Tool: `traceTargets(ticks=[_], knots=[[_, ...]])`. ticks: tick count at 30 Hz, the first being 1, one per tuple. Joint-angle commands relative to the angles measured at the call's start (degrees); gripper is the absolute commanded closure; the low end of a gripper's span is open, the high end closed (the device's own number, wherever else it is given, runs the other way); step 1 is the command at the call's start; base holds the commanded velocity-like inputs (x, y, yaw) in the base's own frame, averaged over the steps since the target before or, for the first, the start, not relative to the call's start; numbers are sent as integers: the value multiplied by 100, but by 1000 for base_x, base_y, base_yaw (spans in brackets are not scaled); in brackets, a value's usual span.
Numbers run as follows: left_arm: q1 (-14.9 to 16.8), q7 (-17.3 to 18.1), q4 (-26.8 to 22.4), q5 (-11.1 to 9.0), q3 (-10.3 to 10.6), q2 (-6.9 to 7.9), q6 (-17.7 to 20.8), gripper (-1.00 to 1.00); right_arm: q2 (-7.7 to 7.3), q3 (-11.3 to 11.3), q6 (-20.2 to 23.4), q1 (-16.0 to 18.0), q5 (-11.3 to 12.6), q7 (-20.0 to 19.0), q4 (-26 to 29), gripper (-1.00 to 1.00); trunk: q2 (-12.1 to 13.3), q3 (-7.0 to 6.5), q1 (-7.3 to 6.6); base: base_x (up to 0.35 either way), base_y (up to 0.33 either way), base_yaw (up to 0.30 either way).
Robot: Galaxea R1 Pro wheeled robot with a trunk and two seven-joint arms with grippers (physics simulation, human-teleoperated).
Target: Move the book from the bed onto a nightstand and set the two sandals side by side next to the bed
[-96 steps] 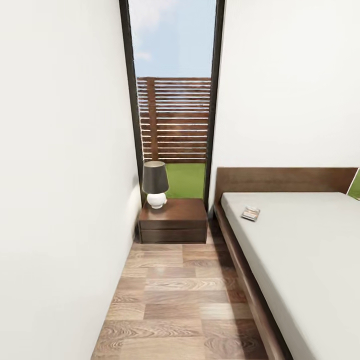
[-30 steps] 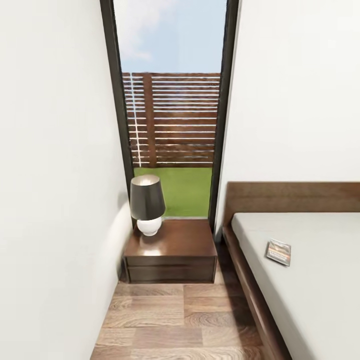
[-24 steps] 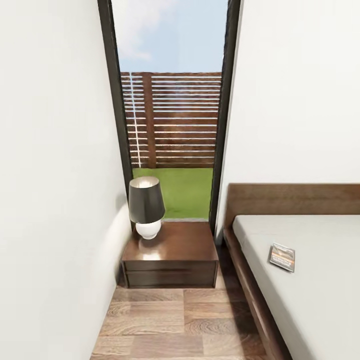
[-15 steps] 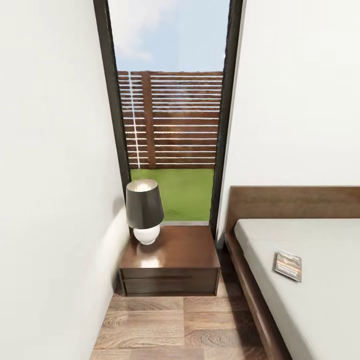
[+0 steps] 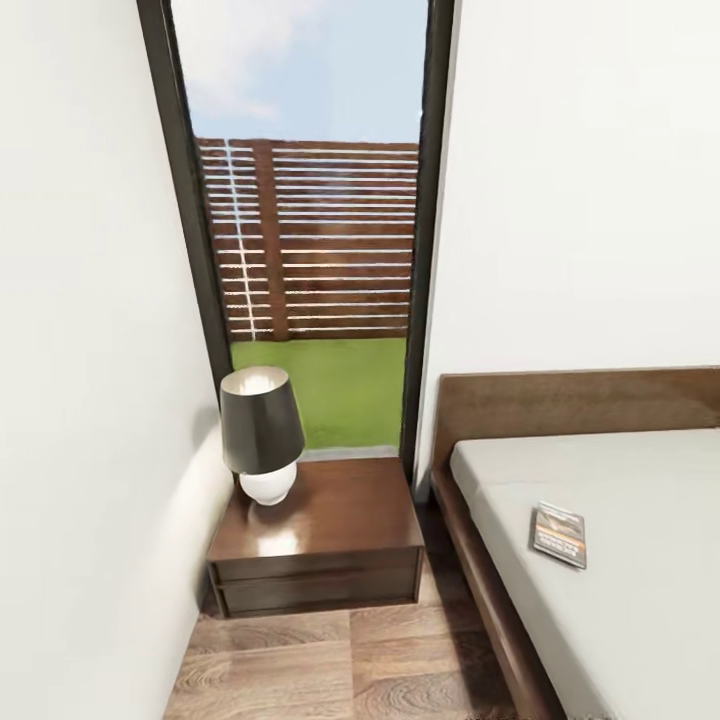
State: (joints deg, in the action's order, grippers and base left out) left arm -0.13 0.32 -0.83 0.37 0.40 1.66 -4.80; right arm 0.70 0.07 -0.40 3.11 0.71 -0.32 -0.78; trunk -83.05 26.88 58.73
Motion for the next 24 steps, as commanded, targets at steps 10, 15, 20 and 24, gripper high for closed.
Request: traceTargets(ticks=[10,15,20,24], knots=[[1,3,-5,7,-3,7,-10,-100,1,1,-4,6,8,-3,-9,-100,-2,5,0,13,0,-214],[2,3,-5,7,-4,9,-9,-100,1,1,-4,6,8,-3,-6,-100,-2,5,0,2,0,-216],[1,3,-5,7,-5,9,-7,-100,1,1,-4,6,8,-3,-7,-100,-2,5,0,1,0,-216],[3,3,-5,5,-5,10,-8,-100,1,1,-4,6,8,-3,-8,-100,-2,5,0,0,0,-217]])
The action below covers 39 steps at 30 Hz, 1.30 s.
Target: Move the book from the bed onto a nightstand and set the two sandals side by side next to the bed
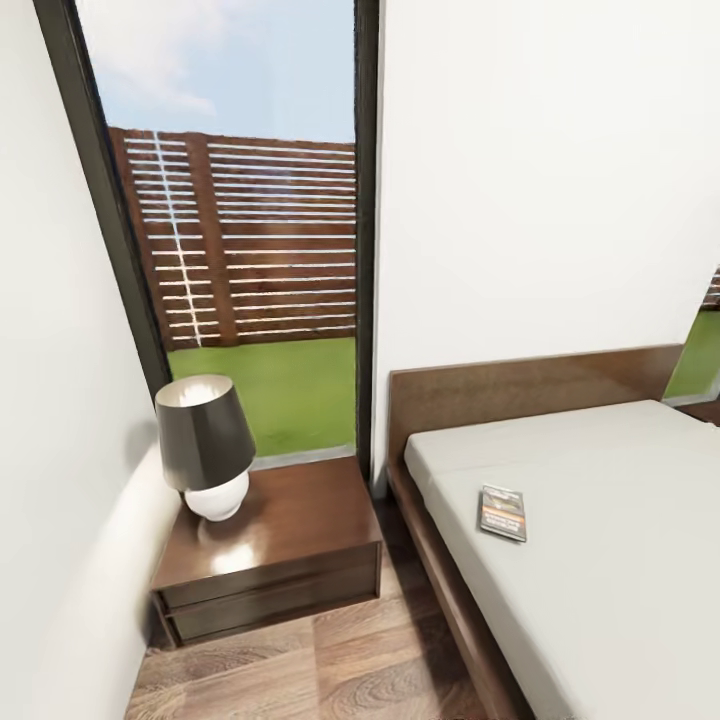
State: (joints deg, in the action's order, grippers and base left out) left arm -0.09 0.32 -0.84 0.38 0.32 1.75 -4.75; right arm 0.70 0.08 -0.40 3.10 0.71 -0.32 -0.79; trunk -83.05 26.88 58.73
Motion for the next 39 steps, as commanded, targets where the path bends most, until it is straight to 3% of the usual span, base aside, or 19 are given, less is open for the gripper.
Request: traceTargets(ticks=[1,13,39], knots=[[-2,3,-4,3,3,1,-14,-100,1,1,-4,6,8,-3,-8,-100,-3,5,0,0,0,-216],[-2,3,-4,-3,3,1,-16,-100,1,-6,-4,6,8,8,-9,-100,-3,5,0,35,0,-169],[-1,3,-4,6,3,1,-18,-100,1,-8,-4,6,8,19,-9,-100,-3,5,0,108,10,-10]])
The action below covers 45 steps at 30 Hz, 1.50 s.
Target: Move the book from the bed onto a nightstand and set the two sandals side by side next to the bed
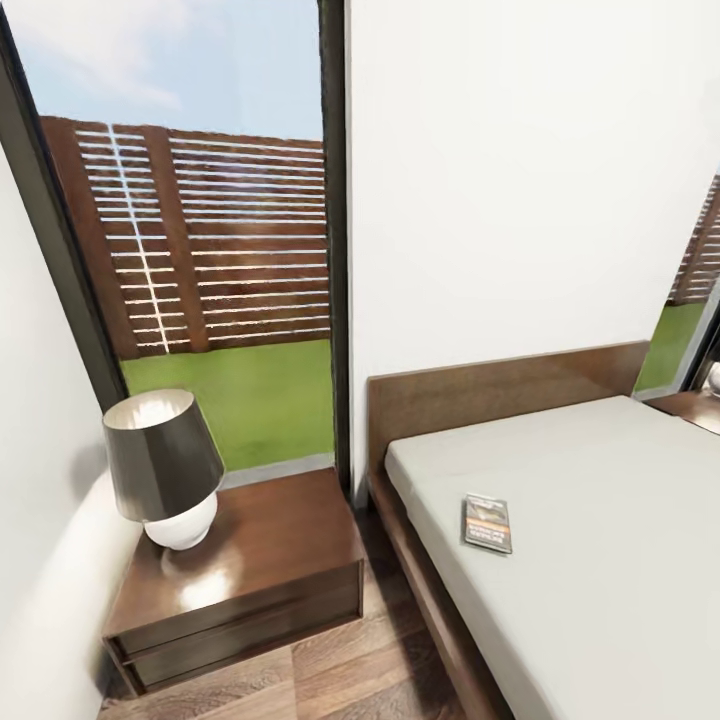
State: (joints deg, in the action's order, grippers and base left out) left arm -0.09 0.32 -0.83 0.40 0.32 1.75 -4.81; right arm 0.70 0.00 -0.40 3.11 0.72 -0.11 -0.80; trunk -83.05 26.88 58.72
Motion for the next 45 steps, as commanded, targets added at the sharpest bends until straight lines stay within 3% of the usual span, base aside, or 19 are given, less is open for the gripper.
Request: traceTargets(ticks=[1,27,45], knots=[[-1,3,-5,4,3,1,-12,-100,0,0,-4,6,8,-2,-8,-100,-2,5,1,115,74,0],[-1,3,-5,-4,3,9,-12,-100,0,0,-5,6,6,-20,-8,-100,-2,5,1,41,150,-3],[-2,3,-5,-6,3,10,-12,-100,0,-6,-5,6,6,-24,-8,-100,-2,5,1,0,58,-213]])
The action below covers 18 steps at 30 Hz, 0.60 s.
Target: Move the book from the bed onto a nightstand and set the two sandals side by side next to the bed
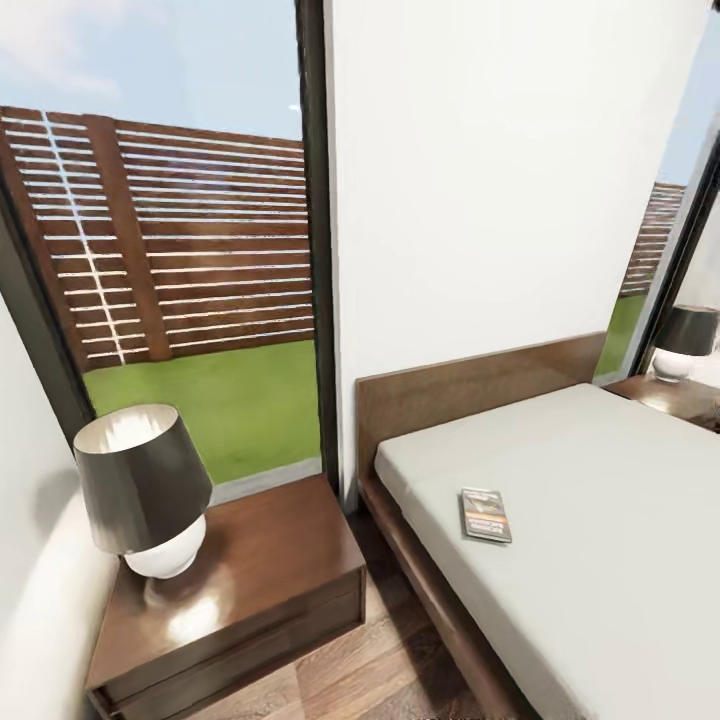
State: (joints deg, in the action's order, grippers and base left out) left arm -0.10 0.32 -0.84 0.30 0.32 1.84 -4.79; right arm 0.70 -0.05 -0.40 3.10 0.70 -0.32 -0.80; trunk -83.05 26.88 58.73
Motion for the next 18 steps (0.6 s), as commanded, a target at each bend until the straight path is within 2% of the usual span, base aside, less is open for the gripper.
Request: traceTargets(ticks=[1,18], knots=[[-1,3,-4,4,3,1,-13,-100,1,-1,-4,6,8,-3,-8,-100,-3,5,0,0,5,-243],[-4,3,-4,-3,3,1,-13,-100,1,4,-5,6,9,2,-8,-100,-3,5,0,4,1,-212]])
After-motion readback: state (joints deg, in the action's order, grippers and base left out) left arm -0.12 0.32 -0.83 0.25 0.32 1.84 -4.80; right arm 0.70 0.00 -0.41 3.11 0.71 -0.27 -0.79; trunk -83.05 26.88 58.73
